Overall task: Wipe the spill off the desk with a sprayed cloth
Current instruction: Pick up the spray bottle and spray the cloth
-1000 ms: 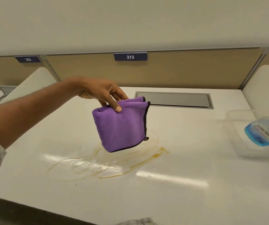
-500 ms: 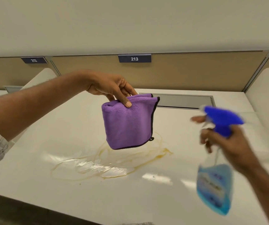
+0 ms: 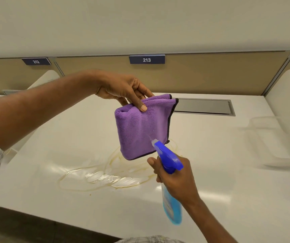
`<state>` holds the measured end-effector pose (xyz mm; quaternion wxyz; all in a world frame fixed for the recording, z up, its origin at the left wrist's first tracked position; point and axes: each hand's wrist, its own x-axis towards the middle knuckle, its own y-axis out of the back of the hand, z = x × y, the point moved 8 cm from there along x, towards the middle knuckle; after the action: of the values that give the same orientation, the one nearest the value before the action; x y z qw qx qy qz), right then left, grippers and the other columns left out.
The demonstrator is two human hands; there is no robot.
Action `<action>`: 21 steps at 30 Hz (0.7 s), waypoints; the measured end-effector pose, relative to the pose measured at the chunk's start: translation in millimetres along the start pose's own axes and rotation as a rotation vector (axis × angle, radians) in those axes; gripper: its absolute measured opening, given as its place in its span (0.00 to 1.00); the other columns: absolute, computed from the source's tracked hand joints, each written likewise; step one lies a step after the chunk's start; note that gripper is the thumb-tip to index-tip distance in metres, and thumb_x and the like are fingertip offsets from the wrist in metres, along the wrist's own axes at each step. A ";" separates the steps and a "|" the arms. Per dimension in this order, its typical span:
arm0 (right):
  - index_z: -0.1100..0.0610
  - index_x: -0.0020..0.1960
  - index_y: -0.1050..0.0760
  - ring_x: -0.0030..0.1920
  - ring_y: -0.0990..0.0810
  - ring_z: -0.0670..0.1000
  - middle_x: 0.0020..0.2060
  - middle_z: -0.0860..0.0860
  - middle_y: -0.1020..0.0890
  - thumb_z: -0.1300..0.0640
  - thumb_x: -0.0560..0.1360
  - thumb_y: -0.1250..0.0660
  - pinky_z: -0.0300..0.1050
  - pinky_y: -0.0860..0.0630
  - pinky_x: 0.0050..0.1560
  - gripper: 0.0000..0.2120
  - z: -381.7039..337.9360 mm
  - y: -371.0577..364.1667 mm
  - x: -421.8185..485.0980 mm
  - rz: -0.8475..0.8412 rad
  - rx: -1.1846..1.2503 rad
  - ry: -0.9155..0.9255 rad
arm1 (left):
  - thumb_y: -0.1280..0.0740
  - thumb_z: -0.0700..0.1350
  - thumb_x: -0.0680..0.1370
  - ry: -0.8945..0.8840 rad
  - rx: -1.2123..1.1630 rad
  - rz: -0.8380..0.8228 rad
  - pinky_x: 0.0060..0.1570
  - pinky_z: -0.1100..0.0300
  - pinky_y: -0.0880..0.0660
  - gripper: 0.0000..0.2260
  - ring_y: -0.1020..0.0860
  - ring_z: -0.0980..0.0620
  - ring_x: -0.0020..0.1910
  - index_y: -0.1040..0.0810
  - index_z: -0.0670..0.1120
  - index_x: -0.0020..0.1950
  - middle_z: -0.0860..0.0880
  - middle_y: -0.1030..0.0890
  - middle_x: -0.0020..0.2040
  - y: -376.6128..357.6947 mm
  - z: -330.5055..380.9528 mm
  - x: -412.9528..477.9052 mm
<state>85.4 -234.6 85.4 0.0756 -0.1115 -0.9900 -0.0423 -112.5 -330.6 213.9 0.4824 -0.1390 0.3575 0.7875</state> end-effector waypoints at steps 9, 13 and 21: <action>0.49 0.40 0.22 0.29 0.14 0.51 0.32 0.51 0.17 0.38 0.74 0.25 0.38 0.22 0.32 0.16 -1.1 38.5 -12.7 0.118 -0.040 0.048 | 0.25 0.37 0.76 0.000 0.022 -0.023 0.42 0.61 0.16 0.18 0.12 0.53 0.52 0.15 0.53 0.63 0.47 0.12 0.58 -2.8 -7.0 -2.2; 0.56 0.40 0.23 0.28 0.16 0.50 0.29 0.51 0.20 0.44 0.75 0.26 0.37 0.23 0.31 0.17 -13.2 32.9 -7.6 0.101 -0.109 0.135 | 0.25 0.38 0.76 0.011 0.034 -0.022 0.41 0.61 0.16 0.18 0.12 0.53 0.51 0.15 0.52 0.64 0.46 0.12 0.57 -9.7 -3.7 1.3; 0.53 0.43 0.22 0.32 0.13 0.52 0.33 0.52 0.17 0.37 0.74 0.27 0.45 0.19 0.33 0.19 0.4 52.5 -19.0 0.134 -0.125 0.069 | 0.24 0.42 0.71 0.015 0.049 -0.048 0.41 0.61 0.16 0.22 0.12 0.52 0.51 0.16 0.52 0.65 0.49 0.11 0.55 -30.4 10.1 10.8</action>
<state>115.6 -187.6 85.6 0.1053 -0.1803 -0.9725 -0.1026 -90.4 -308.0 201.9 0.5018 -0.1416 0.3769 0.7656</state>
